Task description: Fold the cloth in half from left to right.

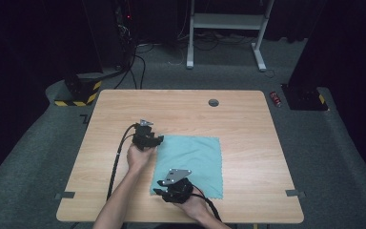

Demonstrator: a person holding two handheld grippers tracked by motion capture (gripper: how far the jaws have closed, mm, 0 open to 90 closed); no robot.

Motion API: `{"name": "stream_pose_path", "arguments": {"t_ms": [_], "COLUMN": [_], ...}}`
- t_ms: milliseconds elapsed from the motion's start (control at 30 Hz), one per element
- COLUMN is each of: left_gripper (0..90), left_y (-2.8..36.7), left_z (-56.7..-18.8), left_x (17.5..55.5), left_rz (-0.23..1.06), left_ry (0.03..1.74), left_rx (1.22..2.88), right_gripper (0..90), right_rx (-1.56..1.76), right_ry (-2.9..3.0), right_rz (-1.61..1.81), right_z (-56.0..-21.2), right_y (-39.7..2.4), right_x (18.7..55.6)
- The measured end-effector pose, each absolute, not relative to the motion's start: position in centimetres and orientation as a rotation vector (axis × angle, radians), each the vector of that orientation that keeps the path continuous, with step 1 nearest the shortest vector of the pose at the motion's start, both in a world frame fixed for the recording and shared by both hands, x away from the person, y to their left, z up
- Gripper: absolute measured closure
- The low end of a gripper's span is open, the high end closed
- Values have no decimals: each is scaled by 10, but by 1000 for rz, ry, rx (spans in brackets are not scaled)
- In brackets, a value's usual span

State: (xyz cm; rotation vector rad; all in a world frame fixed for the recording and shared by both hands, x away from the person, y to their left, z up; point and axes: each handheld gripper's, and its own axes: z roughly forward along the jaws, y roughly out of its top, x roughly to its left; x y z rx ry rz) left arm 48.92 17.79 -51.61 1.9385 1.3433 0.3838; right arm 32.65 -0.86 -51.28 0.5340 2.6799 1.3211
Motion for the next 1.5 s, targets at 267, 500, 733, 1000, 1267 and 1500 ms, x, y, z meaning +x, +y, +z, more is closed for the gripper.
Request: {"name": "stream_pose_path", "arguments": {"t_ms": [267,500,733,1000,1267,1500], "left_gripper": [612,695,759,888,897,899], "left_y": [180,178,171,171,176,183], "left_z": [-518,-518,-517,-517,-514,-511], "left_x": [490,490,493,497,498,498], "left_rz": [406,414,404,350,323,317], "left_ry": [1340,1314,1295,1300,1300,1307], "left_rx": [1949,1967,1998,1997,1973,1969], "right_gripper": [661,713,867,900,900,900], "right_rx": [504,459,442,439,453,462], "right_ry": [2705,2731,2712,2711,2696,2682], "right_rz": [1318,1222,1181,1181,1243,1274], "right_z": [-518,-525,-524,-523,-516,-512], "right_y": [7,21,21,20,15,14], "right_x": [323,322,321,320,318,314]}}
